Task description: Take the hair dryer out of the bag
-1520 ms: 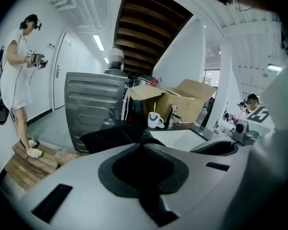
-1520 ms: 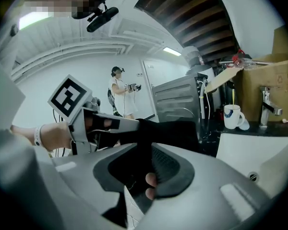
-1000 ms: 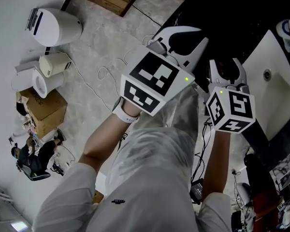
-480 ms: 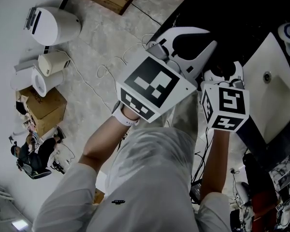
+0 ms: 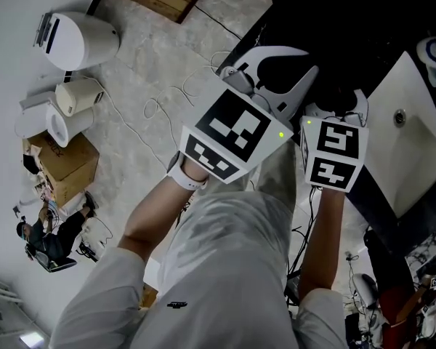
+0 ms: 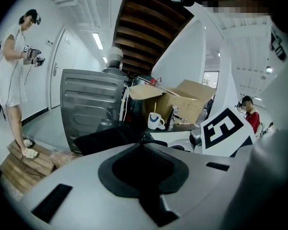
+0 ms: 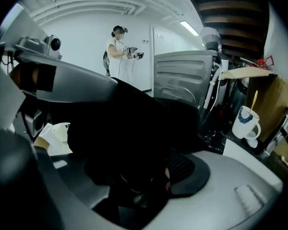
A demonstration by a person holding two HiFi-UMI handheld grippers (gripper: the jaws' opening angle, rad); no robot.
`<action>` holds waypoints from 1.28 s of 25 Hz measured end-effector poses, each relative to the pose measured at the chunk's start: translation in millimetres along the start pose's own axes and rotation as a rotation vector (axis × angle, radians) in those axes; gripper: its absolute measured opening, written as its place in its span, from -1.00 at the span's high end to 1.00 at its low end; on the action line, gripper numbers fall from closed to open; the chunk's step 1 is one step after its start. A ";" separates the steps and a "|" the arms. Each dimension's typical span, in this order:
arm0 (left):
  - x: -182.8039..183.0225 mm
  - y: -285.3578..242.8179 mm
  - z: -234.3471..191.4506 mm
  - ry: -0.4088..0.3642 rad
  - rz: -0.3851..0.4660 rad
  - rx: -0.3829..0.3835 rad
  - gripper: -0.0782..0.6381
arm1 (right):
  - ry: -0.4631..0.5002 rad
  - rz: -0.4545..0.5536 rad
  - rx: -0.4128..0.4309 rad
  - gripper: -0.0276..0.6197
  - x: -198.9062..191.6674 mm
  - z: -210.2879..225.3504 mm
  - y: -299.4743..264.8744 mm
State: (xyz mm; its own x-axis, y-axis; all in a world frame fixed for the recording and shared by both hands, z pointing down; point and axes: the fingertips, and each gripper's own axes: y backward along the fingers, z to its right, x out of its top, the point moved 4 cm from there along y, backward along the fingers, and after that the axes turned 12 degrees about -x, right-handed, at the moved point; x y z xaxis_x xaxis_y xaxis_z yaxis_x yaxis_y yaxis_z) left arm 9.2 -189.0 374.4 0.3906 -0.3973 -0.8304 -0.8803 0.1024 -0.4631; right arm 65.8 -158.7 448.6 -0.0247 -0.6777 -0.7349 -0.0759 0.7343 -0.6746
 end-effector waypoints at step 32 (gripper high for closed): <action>-4.6 -2.8 -21.9 0.062 0.033 0.000 0.72 | -0.406 -0.084 0.270 0.32 -14.1 -2.4 -23.8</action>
State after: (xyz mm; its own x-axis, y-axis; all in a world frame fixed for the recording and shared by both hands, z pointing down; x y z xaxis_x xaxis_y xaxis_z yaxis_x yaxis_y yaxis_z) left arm 3.9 -207.5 386.3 0.3440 -0.4491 -0.8246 -0.8924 0.1167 -0.4358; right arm 65.6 -166.7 475.1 0.3653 -0.7041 -0.6089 0.2009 0.6983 -0.6870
